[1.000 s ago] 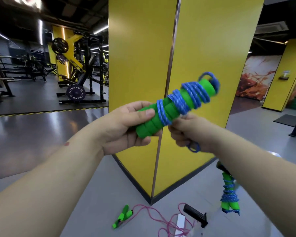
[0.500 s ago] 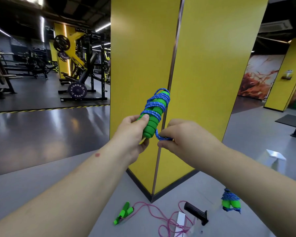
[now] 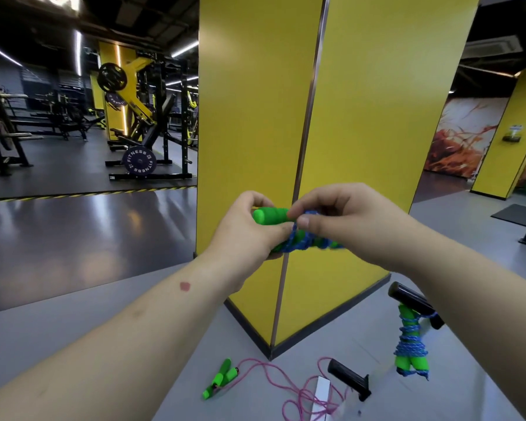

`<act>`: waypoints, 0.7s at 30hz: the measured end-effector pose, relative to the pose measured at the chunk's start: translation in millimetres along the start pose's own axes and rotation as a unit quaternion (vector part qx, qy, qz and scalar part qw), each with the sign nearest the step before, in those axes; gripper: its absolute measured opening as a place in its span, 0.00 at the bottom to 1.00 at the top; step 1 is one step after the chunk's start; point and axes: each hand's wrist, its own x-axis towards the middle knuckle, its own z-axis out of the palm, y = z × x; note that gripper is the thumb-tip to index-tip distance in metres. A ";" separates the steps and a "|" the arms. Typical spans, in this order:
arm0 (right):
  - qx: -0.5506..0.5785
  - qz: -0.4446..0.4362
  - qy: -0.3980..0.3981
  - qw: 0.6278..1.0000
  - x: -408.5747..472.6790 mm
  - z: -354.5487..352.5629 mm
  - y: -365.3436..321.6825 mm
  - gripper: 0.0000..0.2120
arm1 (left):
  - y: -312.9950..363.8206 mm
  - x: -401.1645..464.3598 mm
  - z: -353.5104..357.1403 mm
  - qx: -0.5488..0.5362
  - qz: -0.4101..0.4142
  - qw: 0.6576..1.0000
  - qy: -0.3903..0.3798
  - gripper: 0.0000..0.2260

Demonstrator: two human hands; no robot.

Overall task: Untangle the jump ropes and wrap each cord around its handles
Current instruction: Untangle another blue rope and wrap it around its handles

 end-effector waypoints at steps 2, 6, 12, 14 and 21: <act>0.065 0.009 -0.003 0.998 3.5 -1.2 3.1 0.07 | -1.2 -0.6 0.4 0.035 0.052 0.997 -0.033 0.10; 0.160 0.022 0.008 0.987 9.3 3.9 7.1 0.09 | -0.6 -4.1 4.8 -0.055 0.015 0.993 -0.107 0.06; 0.131 0.039 0.106 0.985 10.0 20.1 8.0 0.09 | 1.1 -5.6 12.4 -0.178 -0.029 0.967 -0.179 0.19; 0.081 0.017 0.127 0.988 8.9 25.0 11.0 0.10 | -1.1 -6.6 16.4 -0.123 -0.004 0.975 -0.187 0.19; 0.126 -0.011 0.107 0.986 9.1 15.3 14.0 0.07 | -13.1 -5.5 3.0 -0.012 -0.029 0.984 -0.173 0.16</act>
